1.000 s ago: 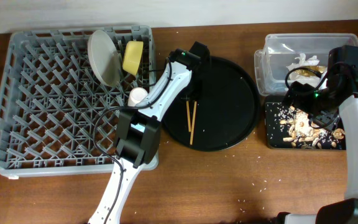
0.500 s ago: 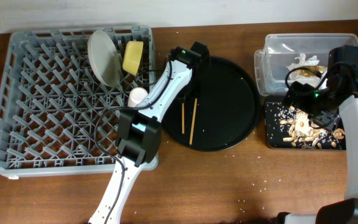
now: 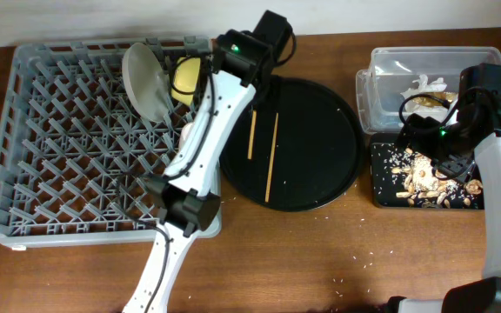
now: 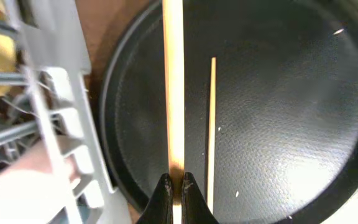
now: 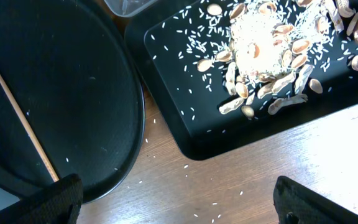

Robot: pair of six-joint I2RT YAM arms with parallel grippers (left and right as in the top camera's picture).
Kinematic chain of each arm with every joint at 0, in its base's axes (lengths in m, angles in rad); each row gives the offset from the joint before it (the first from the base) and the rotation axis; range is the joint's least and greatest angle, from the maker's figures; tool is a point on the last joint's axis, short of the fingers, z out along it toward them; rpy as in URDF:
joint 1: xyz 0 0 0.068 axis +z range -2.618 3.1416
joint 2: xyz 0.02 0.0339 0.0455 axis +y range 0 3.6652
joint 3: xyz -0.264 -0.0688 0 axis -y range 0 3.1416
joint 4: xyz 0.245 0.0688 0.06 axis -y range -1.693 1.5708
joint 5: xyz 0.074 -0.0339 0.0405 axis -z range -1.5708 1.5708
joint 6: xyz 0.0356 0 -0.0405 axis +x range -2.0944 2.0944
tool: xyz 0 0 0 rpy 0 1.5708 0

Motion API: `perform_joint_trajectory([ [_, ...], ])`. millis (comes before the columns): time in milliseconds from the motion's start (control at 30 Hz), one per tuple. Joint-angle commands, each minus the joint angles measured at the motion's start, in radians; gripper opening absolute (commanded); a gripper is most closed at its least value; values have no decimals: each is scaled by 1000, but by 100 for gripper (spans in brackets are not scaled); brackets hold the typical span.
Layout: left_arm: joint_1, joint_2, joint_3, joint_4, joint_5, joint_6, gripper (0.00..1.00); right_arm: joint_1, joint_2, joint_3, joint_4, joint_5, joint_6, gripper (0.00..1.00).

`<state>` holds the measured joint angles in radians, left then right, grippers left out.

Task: Sort waste into correct bins and load items into the dishwasher rack
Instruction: 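Carry the chopstick to the rack and insert it upright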

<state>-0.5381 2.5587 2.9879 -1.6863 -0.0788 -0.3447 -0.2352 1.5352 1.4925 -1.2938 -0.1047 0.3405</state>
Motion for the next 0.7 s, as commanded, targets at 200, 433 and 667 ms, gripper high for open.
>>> perform_joint_trajectory([
  [200,167,-385,-253,-2,-92,71,1,-2,-8,11,0,12,5,98],
  [433,326,-472,-640,33,-195,70,1,-2,-8,11,0,12,5,98],
  [667,396,-472,-982,334,-214,174,1,-2,-8,11,0,12,5,99],
])
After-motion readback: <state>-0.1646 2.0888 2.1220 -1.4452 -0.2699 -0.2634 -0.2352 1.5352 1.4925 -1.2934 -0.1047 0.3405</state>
